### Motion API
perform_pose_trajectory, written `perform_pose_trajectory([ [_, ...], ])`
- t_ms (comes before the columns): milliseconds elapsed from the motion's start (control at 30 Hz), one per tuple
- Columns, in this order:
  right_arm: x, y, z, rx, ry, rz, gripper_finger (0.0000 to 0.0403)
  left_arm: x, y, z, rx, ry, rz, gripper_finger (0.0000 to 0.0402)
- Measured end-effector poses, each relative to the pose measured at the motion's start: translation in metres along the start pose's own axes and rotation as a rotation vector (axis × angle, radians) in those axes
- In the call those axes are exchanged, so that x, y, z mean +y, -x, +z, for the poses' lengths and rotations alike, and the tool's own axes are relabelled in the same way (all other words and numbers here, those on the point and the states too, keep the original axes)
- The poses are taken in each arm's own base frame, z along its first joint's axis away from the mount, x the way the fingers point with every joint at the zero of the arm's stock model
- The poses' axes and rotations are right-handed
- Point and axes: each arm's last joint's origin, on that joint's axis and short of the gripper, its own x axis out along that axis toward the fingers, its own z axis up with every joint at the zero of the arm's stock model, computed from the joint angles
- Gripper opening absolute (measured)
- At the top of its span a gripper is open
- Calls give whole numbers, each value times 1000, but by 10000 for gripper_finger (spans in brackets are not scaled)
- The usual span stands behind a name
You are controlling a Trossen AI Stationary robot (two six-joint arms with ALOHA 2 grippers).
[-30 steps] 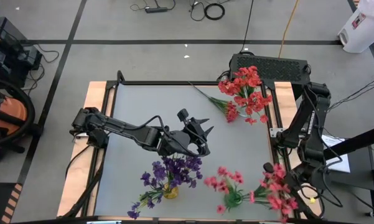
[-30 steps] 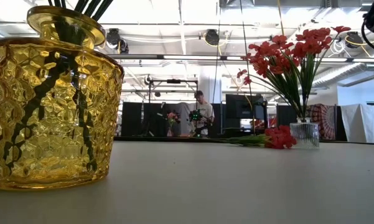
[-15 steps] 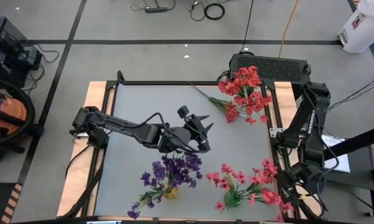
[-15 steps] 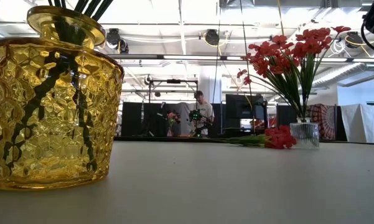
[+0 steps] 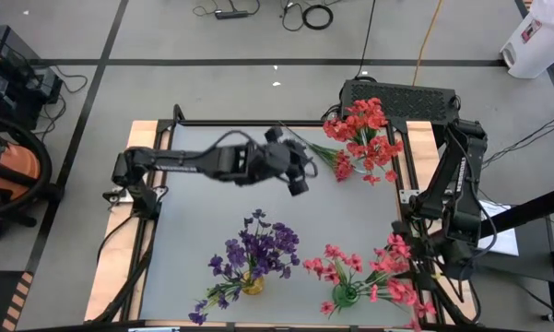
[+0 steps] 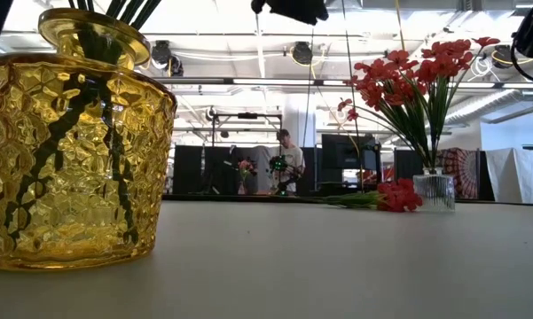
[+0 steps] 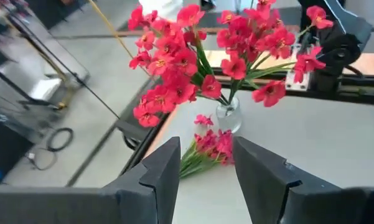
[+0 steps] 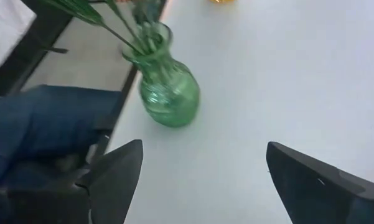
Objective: Sort flowers into vase by color
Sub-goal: Put the pink flower into the green transparent vase
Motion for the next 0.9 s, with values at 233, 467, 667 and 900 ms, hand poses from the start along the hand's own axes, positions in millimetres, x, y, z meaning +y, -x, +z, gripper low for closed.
perform_pose_trajectory([
  [233, -8, 0, -5, 44, 27, -66, 334, 49, -19, -5, 91, 29, -76, 155],
  [467, -8, 0, -6, 65, 59, -61, 334, 94, -45, -23, 179, 24, -114, 155],
  [667, -8, 0, -6, 67, 66, -63, 334, 113, -76, -34, 145, -6, -203, 155],
  [900, -8, 0, -6, 64, 67, -65, 334, 112, -123, -71, 237, -146, -261, 155],
])
